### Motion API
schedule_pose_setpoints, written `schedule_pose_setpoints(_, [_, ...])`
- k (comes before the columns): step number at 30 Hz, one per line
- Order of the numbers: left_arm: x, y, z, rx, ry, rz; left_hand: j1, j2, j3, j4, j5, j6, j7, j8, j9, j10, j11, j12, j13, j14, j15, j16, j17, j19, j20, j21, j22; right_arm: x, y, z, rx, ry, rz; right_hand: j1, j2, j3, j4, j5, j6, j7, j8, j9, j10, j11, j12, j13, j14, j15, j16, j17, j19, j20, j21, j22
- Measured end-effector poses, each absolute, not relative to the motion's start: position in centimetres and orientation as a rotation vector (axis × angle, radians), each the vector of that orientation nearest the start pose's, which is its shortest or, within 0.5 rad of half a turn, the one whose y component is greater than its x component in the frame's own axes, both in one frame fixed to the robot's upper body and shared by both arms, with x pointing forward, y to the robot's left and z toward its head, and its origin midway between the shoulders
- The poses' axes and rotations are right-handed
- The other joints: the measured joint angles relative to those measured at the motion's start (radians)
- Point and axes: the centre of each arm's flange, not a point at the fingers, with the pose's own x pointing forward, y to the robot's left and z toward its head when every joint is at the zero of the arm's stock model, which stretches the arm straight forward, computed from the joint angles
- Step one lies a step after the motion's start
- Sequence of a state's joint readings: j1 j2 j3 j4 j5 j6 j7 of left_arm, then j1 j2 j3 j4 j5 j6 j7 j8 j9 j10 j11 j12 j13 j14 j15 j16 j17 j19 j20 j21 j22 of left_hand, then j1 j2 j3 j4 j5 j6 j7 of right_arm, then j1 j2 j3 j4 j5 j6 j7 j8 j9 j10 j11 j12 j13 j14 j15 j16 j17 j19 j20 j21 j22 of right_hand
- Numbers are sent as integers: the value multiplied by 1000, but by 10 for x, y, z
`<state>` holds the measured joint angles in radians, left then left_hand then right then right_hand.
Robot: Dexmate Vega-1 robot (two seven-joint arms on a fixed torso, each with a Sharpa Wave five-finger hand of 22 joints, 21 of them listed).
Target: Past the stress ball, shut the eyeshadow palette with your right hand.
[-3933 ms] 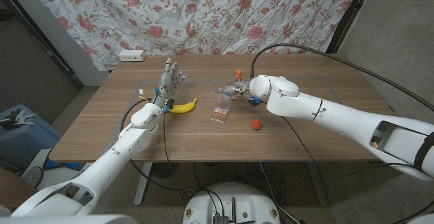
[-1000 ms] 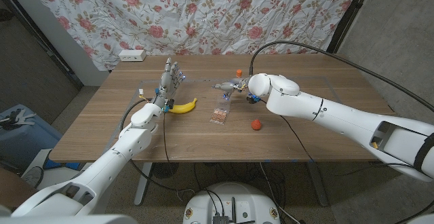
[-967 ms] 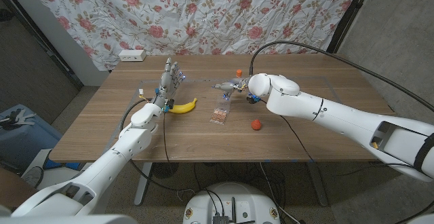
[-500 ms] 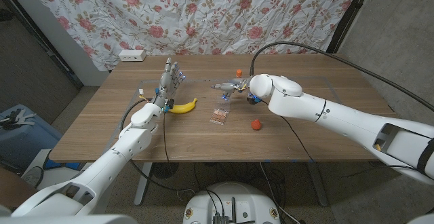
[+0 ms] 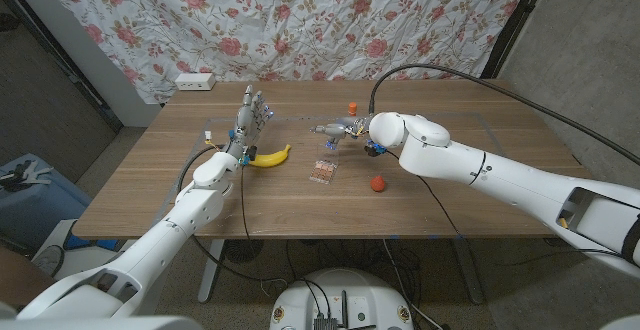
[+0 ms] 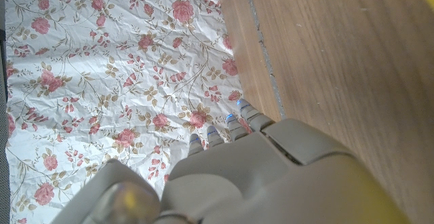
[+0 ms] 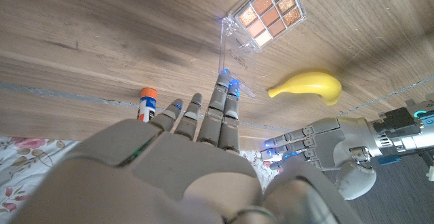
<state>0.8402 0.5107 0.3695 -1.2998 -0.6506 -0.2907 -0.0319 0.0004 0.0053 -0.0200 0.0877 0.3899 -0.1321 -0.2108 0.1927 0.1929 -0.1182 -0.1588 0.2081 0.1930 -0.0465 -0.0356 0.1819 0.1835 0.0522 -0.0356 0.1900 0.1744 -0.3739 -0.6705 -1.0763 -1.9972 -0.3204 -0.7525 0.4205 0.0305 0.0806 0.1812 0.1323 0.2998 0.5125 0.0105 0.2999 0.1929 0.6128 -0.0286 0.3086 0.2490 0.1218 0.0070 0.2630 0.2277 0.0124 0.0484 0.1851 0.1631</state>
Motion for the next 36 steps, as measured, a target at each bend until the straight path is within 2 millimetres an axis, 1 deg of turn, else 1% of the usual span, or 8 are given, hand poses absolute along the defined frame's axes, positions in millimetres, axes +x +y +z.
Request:
schedule_pose_setpoints(3, [653,291,-27,-41,-594,-208,0,0,0,0,0,0,0,0,0,0,0,0,0,0,0,0,0,0,0,0,0,563,-55,20,-1427,-294,442,0,0,0,0,0,0,0,0,0,0,0,0,0,0,0,0,-4,7,-7,0,0])
schedule_pose_setpoints(12, [653,291,-28,-41,-594,-207,0,0,0,0,0,0,0,0,0,0,0,0,0,0,0,0,0,0,0,0,0,557,-53,14,-1433,-329,440,0,0,0,0,0,0,0,-2,0,0,0,0,0,0,0,0,-5,11,-11,0,0])
schedule_pose_setpoints(13, [653,291,-28,-41,-594,-207,0,0,0,0,0,0,0,0,0,0,0,0,0,0,0,0,0,0,0,0,0,556,-53,14,-1435,-336,438,9,-9,3,-3,0,0,0,-4,0,0,0,0,0,0,0,0,-5,14,-7,0,0])
schedule_pose_setpoints(15, [653,291,-28,-41,-594,-207,0,0,0,0,0,0,0,0,0,0,0,0,0,0,0,0,0,0,0,0,0,554,-52,13,-1436,-348,436,19,-3,3,-3,0,0,0,-4,0,0,0,-7,0,0,0,0,-5,14,-7,0,0])
schedule_pose_setpoints(26, [653,291,-28,-41,-593,-207,0,0,0,0,0,0,0,0,0,0,0,0,0,0,0,0,0,0,0,0,0,549,-51,5,-1433,-377,434,19,-3,5,-5,0,0,0,-4,0,0,0,-7,5,3,-4,0,-5,14,-7,0,0])
schedule_pose_setpoints(29, [653,291,-28,-41,-593,-207,0,0,0,0,0,0,0,0,0,0,0,0,0,0,0,0,0,0,0,0,0,548,-51,4,-1434,-391,428,19,-3,5,-5,0,0,0,-8,0,0,0,-7,5,7,-7,0,-6,22,-14,2,0])
schedule_pose_setpoints(31, [653,291,-28,-41,-593,-207,0,0,0,0,0,0,0,0,0,0,0,0,0,0,0,0,0,0,0,0,0,547,-51,3,-1433,-392,428,19,-3,5,-5,1,0,0,-8,0,0,0,-7,5,13,-1,0,-9,29,-7,4,0])
schedule_pose_setpoints(36, [653,291,-28,-41,-593,-207,0,0,0,0,0,0,0,0,0,0,0,0,0,0,0,0,0,0,0,0,0,545,-51,0,-1428,-408,420,19,-3,10,-10,4,5,-6,-8,0,0,0,-7,5,20,-5,4,-9,29,-7,4,0])
